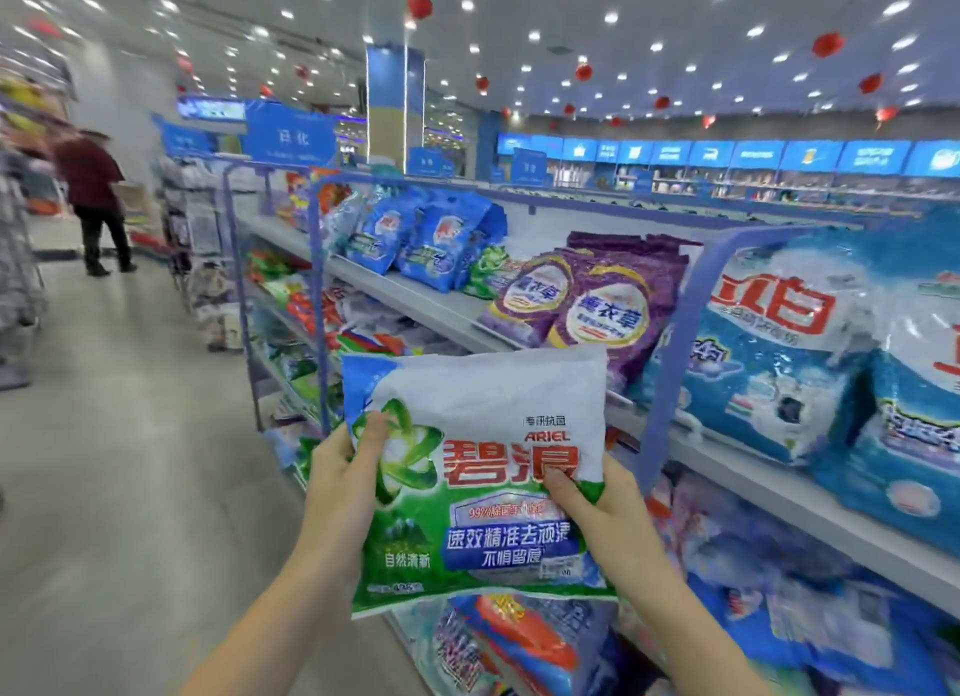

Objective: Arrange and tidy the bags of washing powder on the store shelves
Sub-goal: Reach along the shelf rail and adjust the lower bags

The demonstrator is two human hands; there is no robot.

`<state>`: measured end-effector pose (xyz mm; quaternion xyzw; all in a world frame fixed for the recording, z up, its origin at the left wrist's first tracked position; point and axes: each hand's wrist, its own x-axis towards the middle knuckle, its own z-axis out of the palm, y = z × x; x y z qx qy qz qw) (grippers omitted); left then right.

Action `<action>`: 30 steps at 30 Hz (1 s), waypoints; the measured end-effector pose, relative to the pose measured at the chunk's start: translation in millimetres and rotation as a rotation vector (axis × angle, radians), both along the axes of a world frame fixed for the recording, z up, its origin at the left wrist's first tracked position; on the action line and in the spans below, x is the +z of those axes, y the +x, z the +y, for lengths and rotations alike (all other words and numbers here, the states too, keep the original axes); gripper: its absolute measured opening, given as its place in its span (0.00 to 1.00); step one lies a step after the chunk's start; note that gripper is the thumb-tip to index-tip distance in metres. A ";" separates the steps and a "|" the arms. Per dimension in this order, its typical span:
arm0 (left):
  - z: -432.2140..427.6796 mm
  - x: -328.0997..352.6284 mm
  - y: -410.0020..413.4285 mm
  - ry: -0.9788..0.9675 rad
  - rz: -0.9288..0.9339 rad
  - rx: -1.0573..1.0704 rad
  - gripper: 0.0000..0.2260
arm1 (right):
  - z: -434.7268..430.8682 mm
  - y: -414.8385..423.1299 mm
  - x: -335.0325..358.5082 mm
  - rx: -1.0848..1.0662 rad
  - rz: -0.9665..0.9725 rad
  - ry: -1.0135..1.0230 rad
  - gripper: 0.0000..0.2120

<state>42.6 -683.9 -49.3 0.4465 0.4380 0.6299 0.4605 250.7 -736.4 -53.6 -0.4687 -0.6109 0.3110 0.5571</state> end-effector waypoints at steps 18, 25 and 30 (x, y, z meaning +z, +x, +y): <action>275.7 -18.0 -94.5 -0.043 0.156 -0.265 0.44 | 268.2 -95.1 29.3 -0.085 0.243 -0.030 0.07; 396.7 29.1 -63.9 0.053 0.156 -0.291 0.21 | 389.4 -71.7 69.9 -0.138 0.279 -0.011 0.07; 480.3 47.8 -26.2 0.153 0.190 -0.383 0.15 | 455.4 -42.3 91.0 -0.276 0.308 -0.051 0.18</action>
